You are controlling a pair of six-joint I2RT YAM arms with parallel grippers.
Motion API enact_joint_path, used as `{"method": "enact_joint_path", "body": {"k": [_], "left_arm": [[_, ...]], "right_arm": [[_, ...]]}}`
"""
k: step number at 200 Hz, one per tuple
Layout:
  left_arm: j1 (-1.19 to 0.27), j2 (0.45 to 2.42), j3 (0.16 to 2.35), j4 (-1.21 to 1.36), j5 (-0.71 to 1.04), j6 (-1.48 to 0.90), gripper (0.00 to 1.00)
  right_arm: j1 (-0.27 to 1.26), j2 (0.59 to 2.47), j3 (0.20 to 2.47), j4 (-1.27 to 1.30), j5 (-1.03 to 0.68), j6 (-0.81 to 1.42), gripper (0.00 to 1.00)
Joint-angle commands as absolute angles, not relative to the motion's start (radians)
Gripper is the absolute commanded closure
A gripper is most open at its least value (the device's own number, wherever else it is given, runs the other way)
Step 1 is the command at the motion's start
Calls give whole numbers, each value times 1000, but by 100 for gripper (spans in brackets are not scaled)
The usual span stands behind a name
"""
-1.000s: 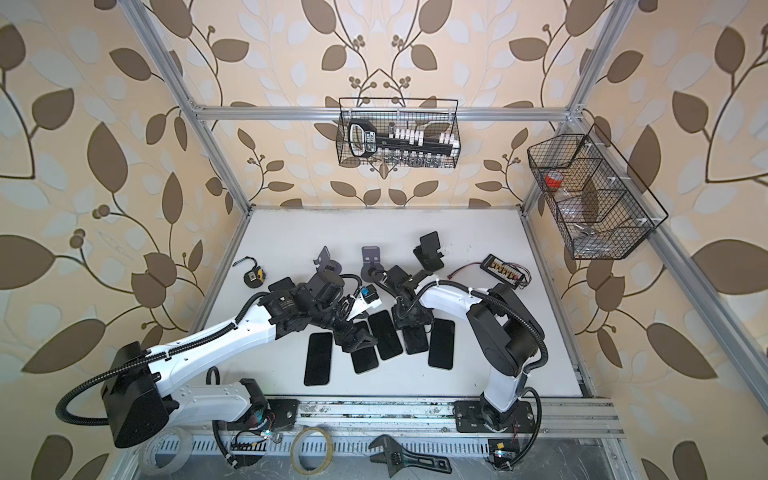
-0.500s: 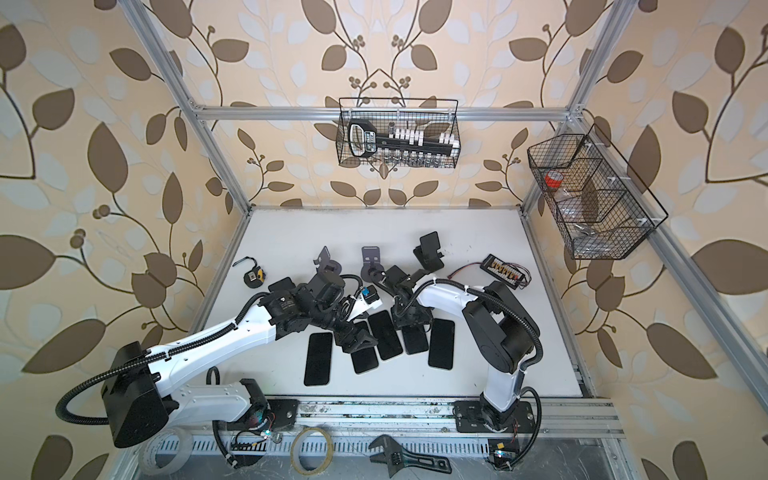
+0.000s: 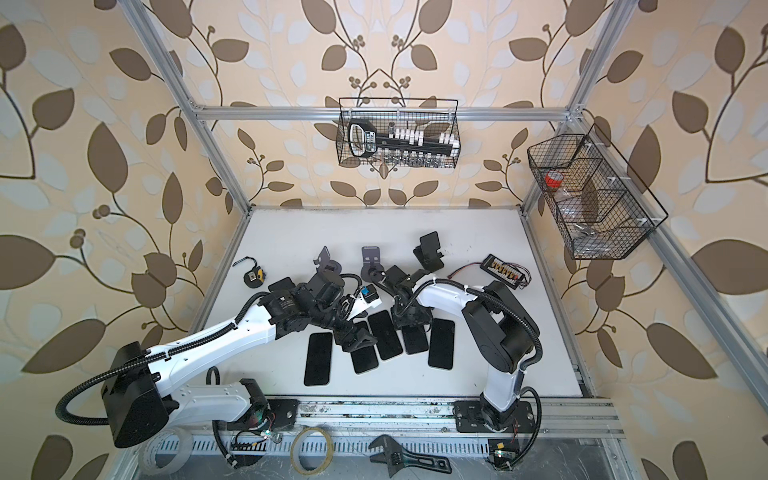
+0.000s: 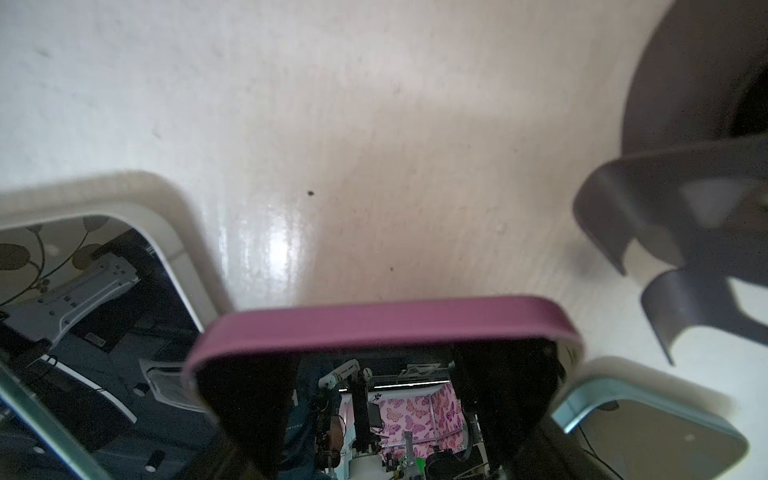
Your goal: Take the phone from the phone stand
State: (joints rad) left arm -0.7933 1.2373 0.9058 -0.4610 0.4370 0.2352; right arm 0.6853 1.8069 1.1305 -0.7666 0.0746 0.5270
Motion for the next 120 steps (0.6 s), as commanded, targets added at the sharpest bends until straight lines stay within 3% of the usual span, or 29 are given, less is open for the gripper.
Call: {"method": "enact_joint_path", "body": {"k": [1, 120], "left_arm": [[-805, 1229, 949, -474, 442, 246, 12], [-808, 1235, 950, -476, 442, 247, 13]], "right_arm": [[690, 1824, 1141, -752, 77, 530, 26], [690, 1816, 1129, -746, 76, 528, 22]]}}
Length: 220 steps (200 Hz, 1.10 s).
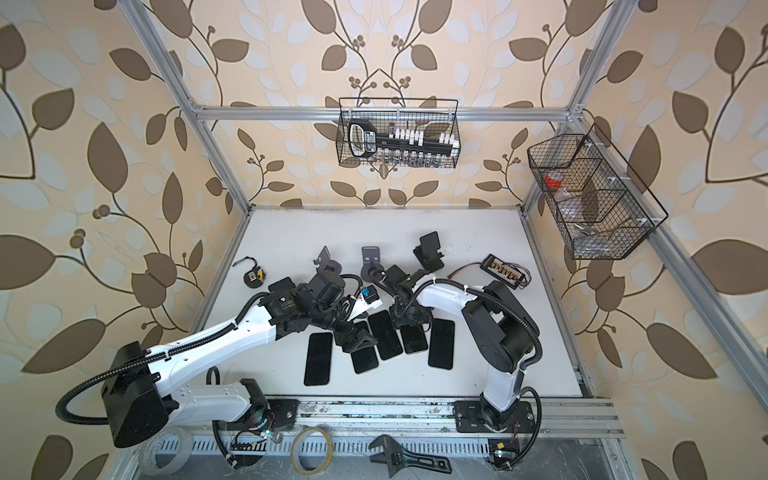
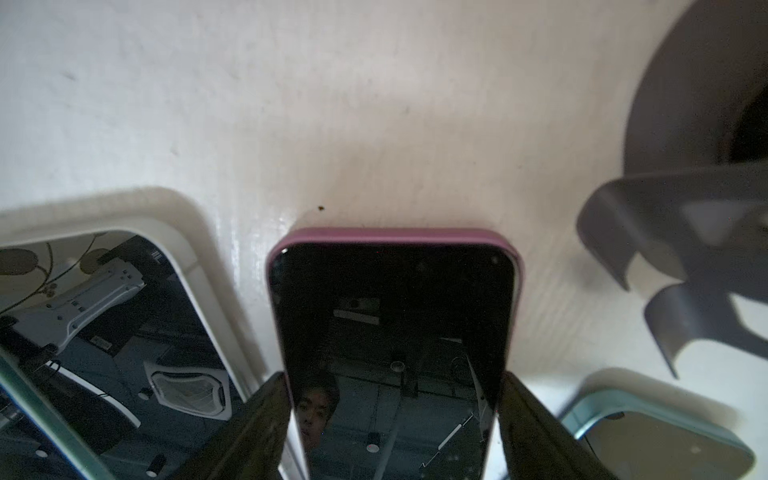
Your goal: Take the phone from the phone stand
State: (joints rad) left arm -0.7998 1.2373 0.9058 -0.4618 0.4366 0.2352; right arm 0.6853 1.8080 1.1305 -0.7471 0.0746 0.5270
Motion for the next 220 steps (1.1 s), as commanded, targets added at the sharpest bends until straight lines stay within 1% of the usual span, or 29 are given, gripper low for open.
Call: {"method": "enact_joint_path", "body": {"k": [1, 53, 180, 188, 198, 220], "left_arm": [[-808, 1235, 950, -476, 442, 247, 13], [-810, 1236, 949, -477, 437, 248, 13], [-811, 1217, 937, -462, 401, 265, 13], [-811, 1213, 936, -460, 396, 268, 13], [-810, 1208, 934, -456, 390, 270, 13], [-810, 1197, 924, -446, 370, 277, 13]], "right_arm": [[690, 1815, 1127, -746, 76, 528, 22], [690, 1806, 1125, -746, 82, 532, 18], [690, 1751, 1137, -758, 104, 528, 11], [690, 1745, 1138, -758, 106, 527, 9], [690, 1735, 1141, -758, 108, 525, 5], [690, 1717, 1143, -756, 110, 523, 4]]}}
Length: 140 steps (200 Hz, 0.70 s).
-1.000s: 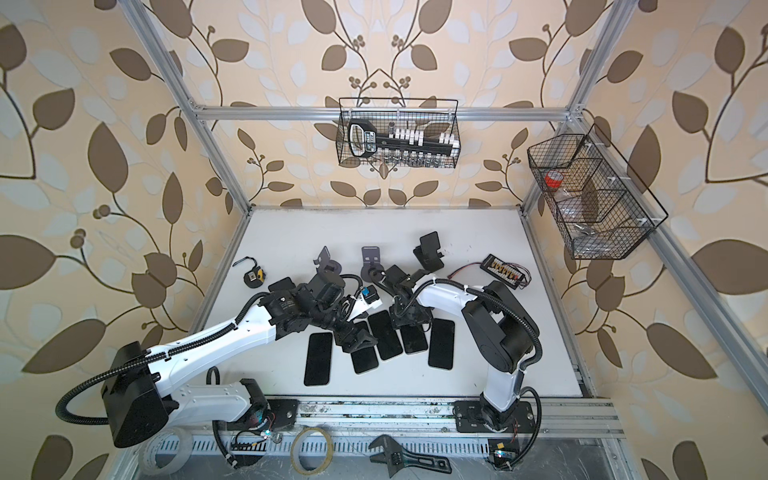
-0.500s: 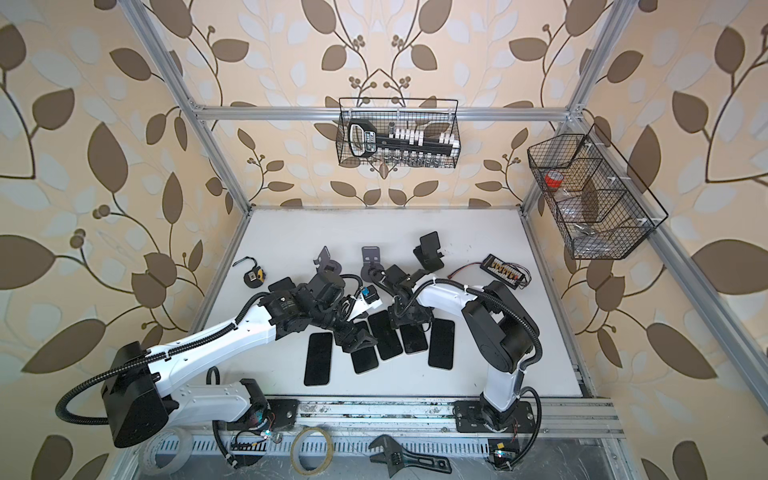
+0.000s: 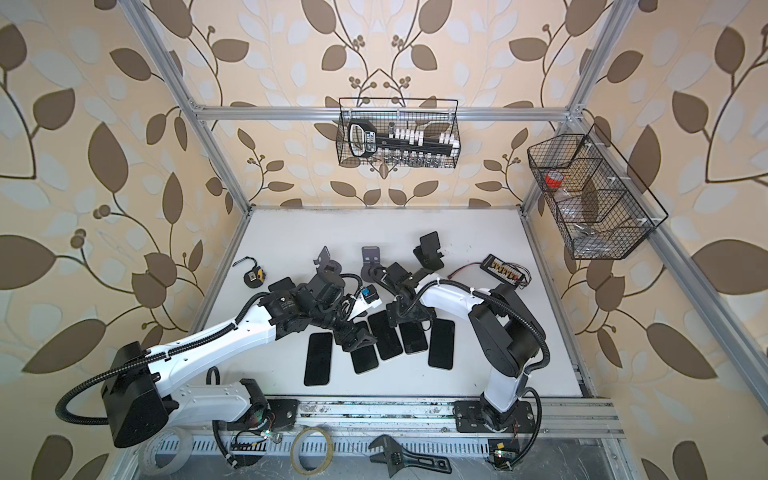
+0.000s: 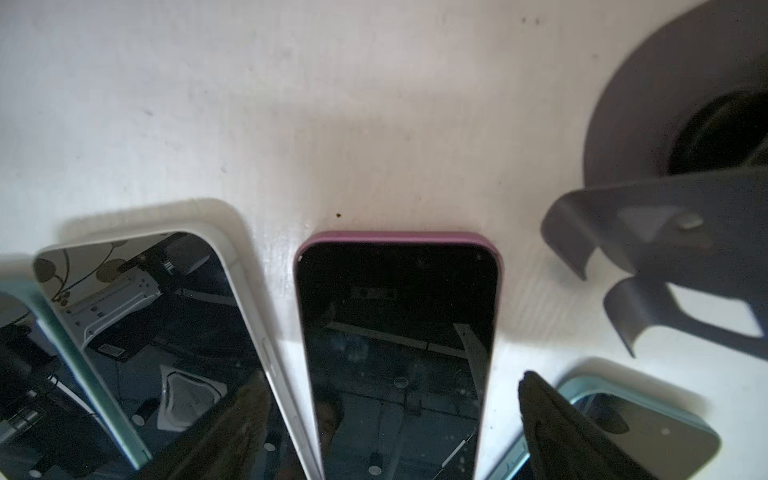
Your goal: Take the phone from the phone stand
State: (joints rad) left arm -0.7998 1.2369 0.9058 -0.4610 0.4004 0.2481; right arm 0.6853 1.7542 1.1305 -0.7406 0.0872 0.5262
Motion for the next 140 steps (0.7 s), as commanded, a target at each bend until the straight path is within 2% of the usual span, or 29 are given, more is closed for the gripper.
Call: {"method": "enact_joint_path", "body": {"k": [1, 85, 140], "left_arm": [[-810, 1196, 924, -444, 369, 277, 13], [-810, 1127, 898, -399, 287, 298, 13], [-810, 1011, 834, -291, 217, 300, 12]], "right_arm": [[690, 1716, 1143, -756, 110, 523, 4], [690, 1635, 1129, -727, 113, 501, 4], [690, 1559, 1109, -721, 88, 509, 4]]}}
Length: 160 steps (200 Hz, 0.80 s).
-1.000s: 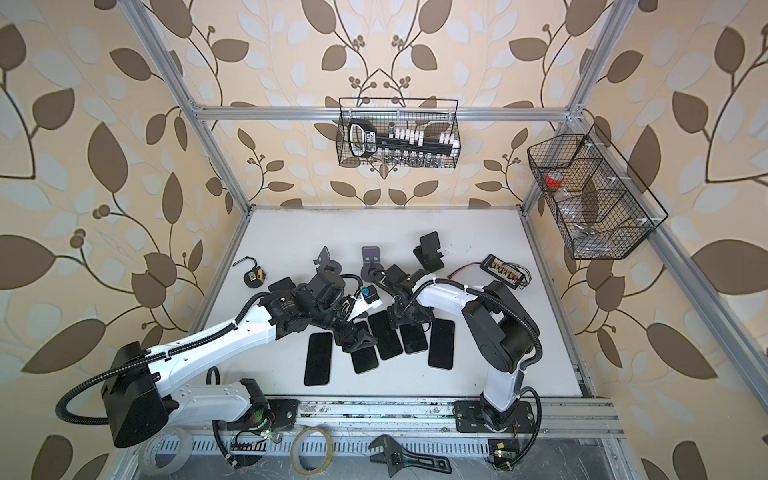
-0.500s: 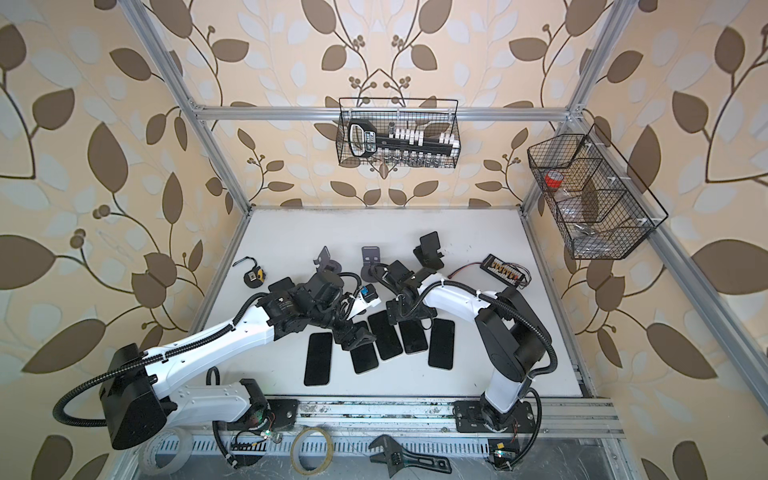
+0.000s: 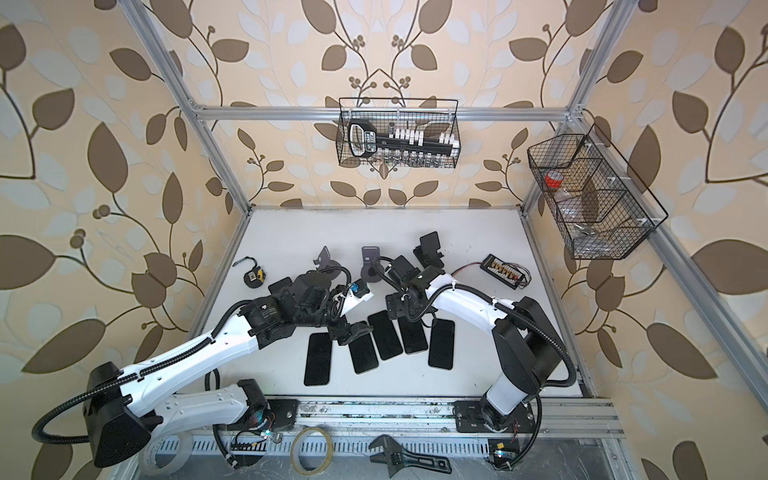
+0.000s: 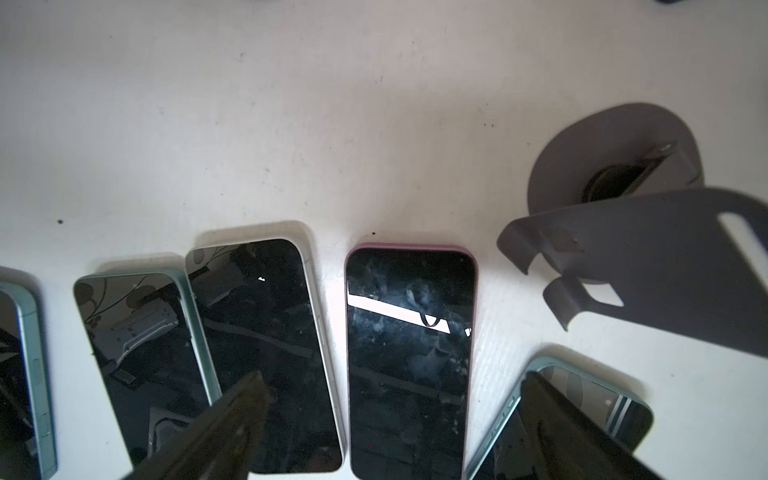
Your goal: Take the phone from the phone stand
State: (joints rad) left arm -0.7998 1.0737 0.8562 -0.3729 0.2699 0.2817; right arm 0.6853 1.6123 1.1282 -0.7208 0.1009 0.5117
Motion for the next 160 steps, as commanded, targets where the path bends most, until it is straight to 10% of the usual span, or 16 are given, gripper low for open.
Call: {"method": "enact_joint_path", "body": {"k": [1, 160], "left_arm": [[-810, 1009, 834, -290, 215, 300, 12], [-544, 882, 788, -115, 35, 162, 11]], "right_arm": [[690, 1557, 1108, -721, 88, 509, 4], [541, 1343, 1252, -610, 21, 427, 4]]}}
